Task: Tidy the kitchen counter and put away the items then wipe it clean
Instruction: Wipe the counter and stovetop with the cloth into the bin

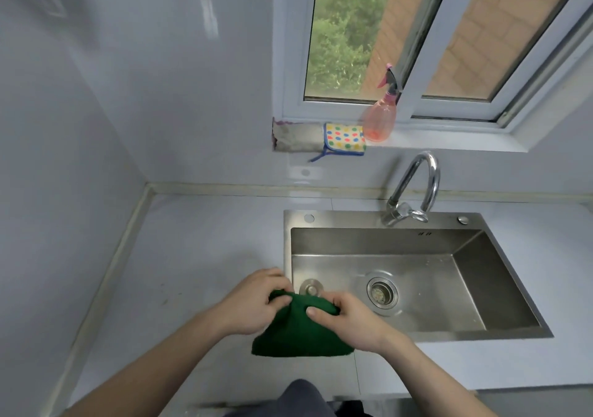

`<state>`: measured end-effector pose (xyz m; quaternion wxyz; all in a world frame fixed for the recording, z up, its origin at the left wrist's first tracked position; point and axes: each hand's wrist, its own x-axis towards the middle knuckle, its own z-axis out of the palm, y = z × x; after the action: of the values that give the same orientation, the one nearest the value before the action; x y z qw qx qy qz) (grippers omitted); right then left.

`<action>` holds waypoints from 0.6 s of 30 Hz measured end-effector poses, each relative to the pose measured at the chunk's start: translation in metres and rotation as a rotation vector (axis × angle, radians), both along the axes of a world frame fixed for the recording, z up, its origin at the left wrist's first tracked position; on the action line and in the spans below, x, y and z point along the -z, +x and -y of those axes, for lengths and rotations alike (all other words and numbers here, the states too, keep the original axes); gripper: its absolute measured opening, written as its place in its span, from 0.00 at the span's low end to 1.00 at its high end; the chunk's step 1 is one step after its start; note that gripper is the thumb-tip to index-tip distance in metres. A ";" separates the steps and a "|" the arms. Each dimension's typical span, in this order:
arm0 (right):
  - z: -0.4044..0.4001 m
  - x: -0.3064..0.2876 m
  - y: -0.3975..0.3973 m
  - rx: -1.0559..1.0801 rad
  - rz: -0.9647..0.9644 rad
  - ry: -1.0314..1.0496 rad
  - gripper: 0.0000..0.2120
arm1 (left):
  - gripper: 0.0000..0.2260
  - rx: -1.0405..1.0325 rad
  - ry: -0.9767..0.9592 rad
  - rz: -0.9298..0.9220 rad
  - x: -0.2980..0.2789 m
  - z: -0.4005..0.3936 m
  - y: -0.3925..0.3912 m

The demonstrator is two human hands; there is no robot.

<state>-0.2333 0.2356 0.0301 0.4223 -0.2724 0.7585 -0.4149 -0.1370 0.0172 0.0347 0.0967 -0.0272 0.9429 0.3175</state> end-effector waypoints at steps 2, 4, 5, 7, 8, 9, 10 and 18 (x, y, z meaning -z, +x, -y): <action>-0.007 -0.006 0.003 0.023 0.032 -0.016 0.13 | 0.13 0.010 0.040 0.013 0.000 -0.005 -0.004; -0.012 -0.014 0.006 0.040 0.037 0.000 0.10 | 0.10 0.010 0.076 0.046 0.000 -0.010 -0.010; -0.018 -0.016 0.006 0.052 0.037 0.019 0.09 | 0.10 0.018 0.096 0.061 0.001 -0.013 -0.014; -0.031 -0.018 0.006 0.082 0.031 0.050 0.09 | 0.10 0.038 0.123 0.063 0.002 -0.020 -0.021; -0.038 -0.020 0.007 0.101 0.028 0.055 0.08 | 0.11 0.048 0.131 0.051 0.001 -0.024 -0.024; -0.048 -0.020 0.008 0.122 0.031 0.056 0.07 | 0.12 0.060 0.147 0.042 0.000 -0.030 -0.028; -0.059 -0.020 0.009 0.142 0.026 0.057 0.07 | 0.12 0.065 0.174 0.041 0.000 -0.036 -0.032; -0.146 -0.024 0.018 0.269 -0.136 0.121 0.15 | 0.04 0.116 0.271 0.065 0.016 -0.111 -0.056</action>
<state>-0.2156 0.3812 0.0545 0.3261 -0.1701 0.8386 -0.4019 -0.1929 0.1285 0.0191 0.1479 0.0303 0.8879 0.4346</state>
